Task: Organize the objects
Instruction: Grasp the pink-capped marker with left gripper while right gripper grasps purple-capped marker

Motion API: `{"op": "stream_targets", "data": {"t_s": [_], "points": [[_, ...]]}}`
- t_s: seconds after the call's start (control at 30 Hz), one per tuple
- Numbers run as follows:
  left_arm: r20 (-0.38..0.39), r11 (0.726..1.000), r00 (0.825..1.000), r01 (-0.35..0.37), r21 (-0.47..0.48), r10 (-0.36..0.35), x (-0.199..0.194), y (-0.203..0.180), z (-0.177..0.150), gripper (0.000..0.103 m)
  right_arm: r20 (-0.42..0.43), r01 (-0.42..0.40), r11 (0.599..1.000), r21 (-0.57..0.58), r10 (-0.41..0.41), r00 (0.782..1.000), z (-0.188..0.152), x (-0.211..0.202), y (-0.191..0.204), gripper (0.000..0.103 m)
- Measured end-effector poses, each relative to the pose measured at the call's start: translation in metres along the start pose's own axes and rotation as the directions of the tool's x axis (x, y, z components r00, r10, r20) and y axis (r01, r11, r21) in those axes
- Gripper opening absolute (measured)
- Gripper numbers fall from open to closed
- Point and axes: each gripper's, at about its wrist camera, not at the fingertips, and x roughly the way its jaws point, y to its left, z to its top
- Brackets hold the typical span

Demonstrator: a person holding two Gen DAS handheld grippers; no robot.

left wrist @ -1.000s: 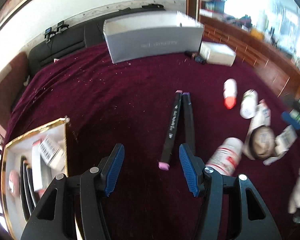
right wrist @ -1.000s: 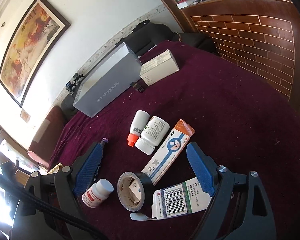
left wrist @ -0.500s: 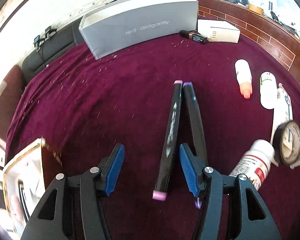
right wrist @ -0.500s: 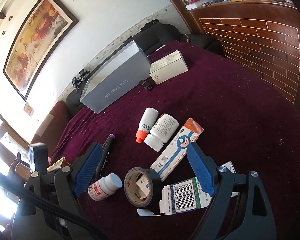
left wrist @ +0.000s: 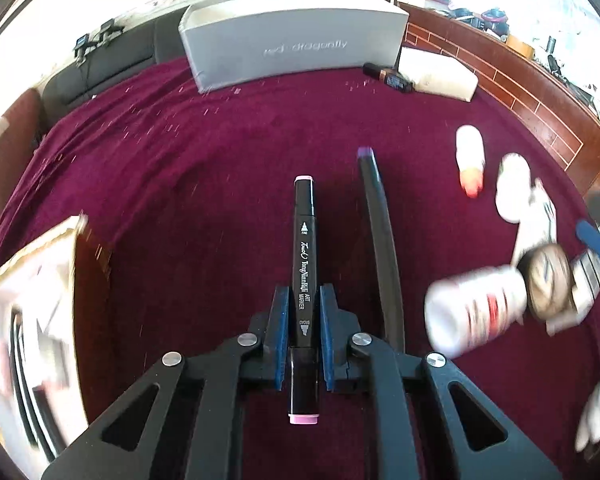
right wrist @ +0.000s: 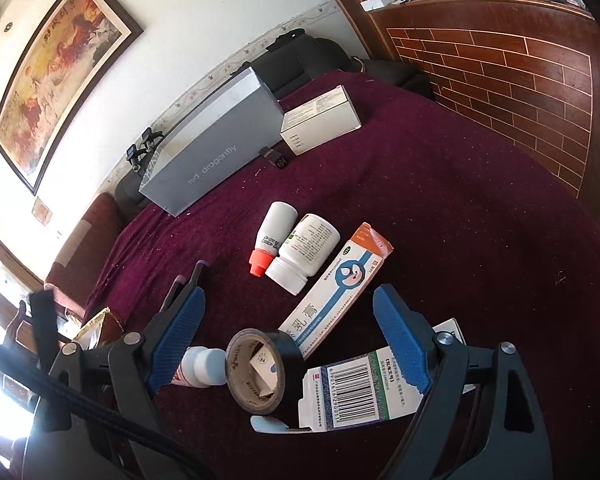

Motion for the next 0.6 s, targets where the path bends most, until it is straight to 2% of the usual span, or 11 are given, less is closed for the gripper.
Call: {"op": "stream_targets", "data": {"t_s": [0.13,0.3,0.33,0.43,0.47,0.53,0.6], "points": [[-0.03,1.0,1.0,-0.007,-0.009,0.007,-0.014,-0.004,-0.026,0.011,-0.003,0.009,1.0,-0.009,-0.009,1.0,-0.001,0.001,0.001,0.087],[-0.029,0.998,0.999,-0.04,-0.048,0.039,-0.011,-0.009,-0.02,0.015,-0.001,0.024,0.999,-0.024,-0.024,1.0,-0.002,0.001,0.003,0.087],[-0.023,0.997,0.999,-0.05,-0.052,0.049,-0.009,-0.01,-0.017,0.018,0.002,0.029,0.999,-0.027,-0.028,1.0,-0.002,0.001,0.004,0.087],[0.021,0.993,0.996,-0.088,-0.082,0.09,-0.003,-0.006,-0.015,0.038,0.007,0.048,0.998,-0.039,-0.048,0.999,-0.003,0.001,0.005,0.087],[0.024,0.991,0.997,-0.072,-0.109,0.075,-0.003,-0.001,-0.016,0.039,0.007,0.056,0.998,-0.043,-0.056,0.998,-0.003,0.002,0.005,0.087],[0.016,0.989,0.999,-0.037,-0.14,0.04,-0.006,0.006,-0.019,0.037,0.008,0.065,0.997,-0.049,-0.064,0.998,-0.003,0.003,0.006,0.087],[0.018,0.988,1.0,0.007,-0.156,-0.005,-0.012,0.01,-0.025,0.02,0.01,0.078,0.995,-0.061,-0.078,0.997,-0.004,0.003,0.007,0.087]]}}
